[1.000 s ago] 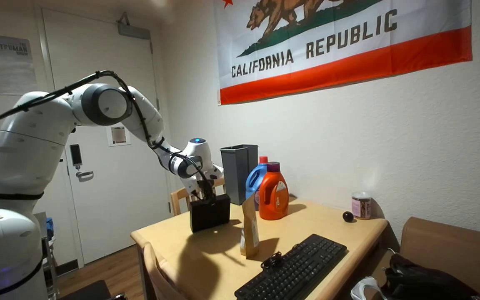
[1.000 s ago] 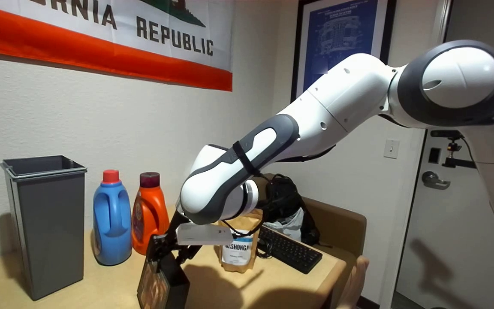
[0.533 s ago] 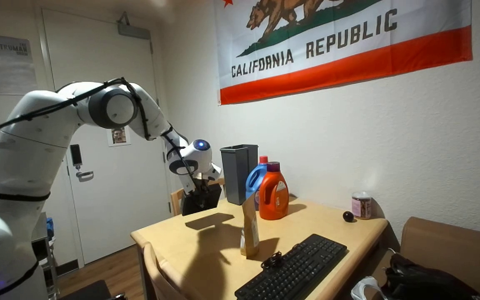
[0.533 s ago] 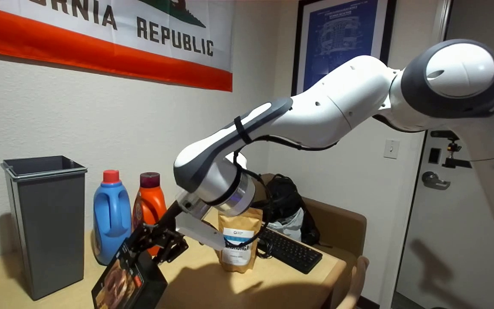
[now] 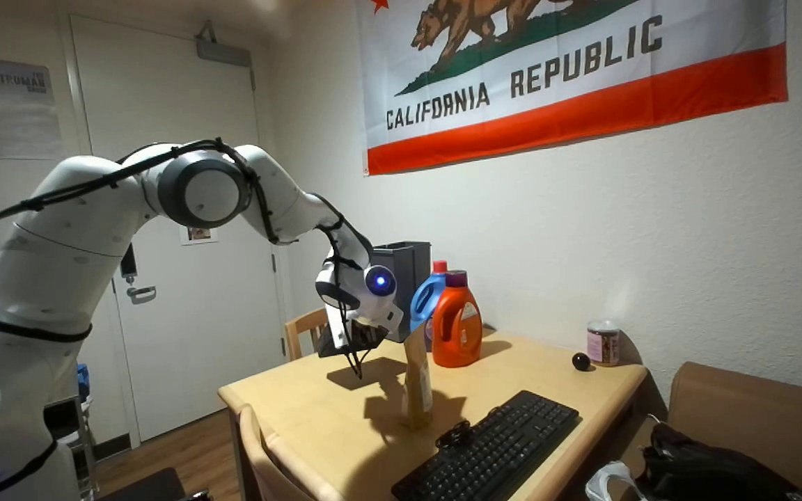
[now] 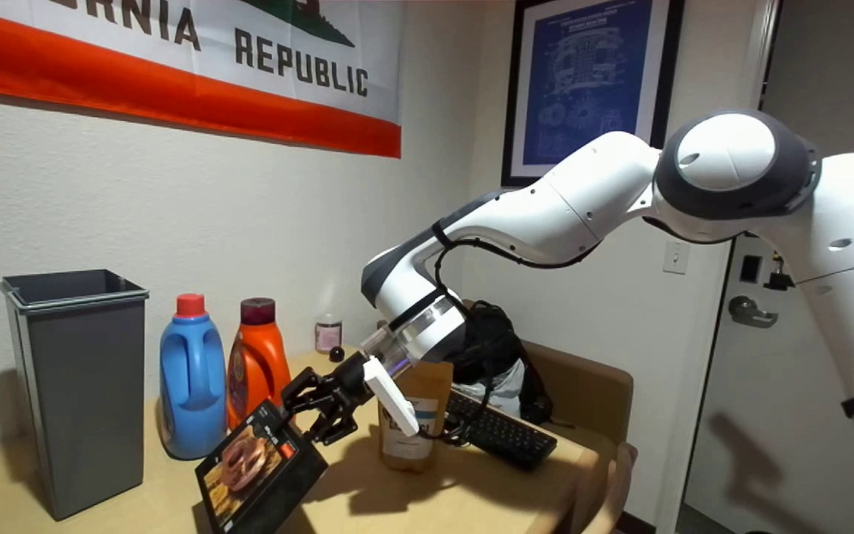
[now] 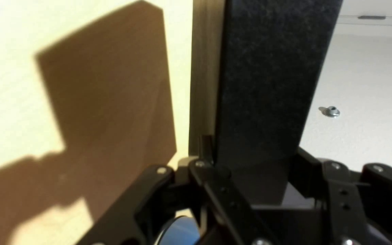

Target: Make the black box lay on its back

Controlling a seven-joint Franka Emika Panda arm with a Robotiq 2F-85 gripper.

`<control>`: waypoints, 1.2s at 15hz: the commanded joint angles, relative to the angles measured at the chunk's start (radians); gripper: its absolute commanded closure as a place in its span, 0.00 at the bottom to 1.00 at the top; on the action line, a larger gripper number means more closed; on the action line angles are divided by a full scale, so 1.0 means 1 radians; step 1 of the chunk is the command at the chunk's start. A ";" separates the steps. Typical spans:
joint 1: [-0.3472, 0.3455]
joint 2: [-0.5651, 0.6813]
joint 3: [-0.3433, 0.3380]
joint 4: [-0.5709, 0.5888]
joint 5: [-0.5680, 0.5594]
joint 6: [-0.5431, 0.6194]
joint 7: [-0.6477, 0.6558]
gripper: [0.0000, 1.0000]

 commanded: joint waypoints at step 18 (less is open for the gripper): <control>0.249 0.067 -0.345 0.104 0.220 -0.323 -0.167 0.74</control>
